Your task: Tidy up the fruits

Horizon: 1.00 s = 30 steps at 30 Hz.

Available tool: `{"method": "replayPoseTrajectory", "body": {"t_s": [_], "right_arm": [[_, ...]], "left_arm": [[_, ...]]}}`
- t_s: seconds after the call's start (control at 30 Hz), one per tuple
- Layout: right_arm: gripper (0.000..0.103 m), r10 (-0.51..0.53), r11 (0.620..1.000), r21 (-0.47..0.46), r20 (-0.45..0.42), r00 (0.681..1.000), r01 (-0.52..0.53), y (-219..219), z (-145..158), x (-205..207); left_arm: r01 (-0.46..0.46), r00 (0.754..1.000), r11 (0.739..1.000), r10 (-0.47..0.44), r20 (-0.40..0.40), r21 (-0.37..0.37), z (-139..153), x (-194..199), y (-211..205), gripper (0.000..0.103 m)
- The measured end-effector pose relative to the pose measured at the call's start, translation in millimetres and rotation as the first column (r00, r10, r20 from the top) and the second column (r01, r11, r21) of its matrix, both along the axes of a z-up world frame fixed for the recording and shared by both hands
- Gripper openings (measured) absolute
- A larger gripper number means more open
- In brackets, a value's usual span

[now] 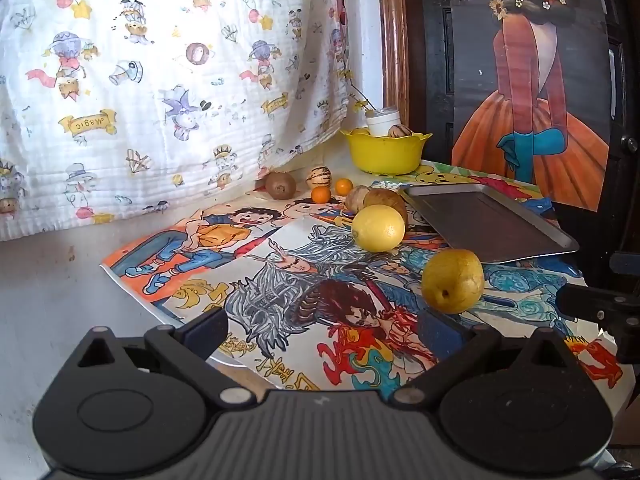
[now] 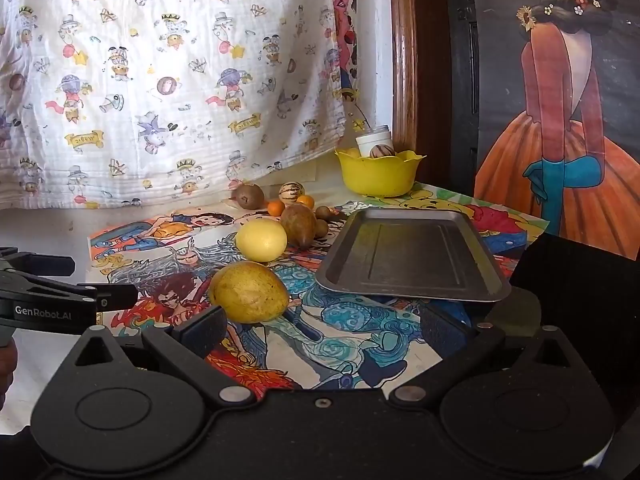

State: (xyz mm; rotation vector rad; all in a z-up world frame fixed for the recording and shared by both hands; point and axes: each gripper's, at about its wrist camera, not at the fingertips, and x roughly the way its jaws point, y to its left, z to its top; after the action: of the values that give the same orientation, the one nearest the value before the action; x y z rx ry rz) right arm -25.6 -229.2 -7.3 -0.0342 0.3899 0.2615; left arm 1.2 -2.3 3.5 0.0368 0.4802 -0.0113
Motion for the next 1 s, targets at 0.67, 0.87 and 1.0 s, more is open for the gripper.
{"method": "replayPoseTrajectory", "body": {"t_s": [0.67, 0.87, 1.0], "right_arm": [[0.103, -0.003, 1.0, -0.004, -0.01, 1.0, 0.003, 3.4, 2.0, 2.4], [0.103, -0.003, 1.0, -0.005, -0.011, 1.0, 0.003, 3.6, 2.0, 1.8], [0.103, -0.003, 1.0, -0.005, -0.011, 1.0, 0.003, 3.8, 2.1, 1.1]], "left_arm": [[0.003, 1.0, 1.0, -0.003, 0.003, 0.003, -1.5, -4.2, -0.3, 0.103], [0.002, 1.0, 1.0, -0.002, 0.002, 0.003, -2.3, -5.1, -0.4, 0.103], [0.002, 1.0, 1.0, -0.002, 0.001, 0.004, -2.3, -5.0, -0.4, 0.103]]}}
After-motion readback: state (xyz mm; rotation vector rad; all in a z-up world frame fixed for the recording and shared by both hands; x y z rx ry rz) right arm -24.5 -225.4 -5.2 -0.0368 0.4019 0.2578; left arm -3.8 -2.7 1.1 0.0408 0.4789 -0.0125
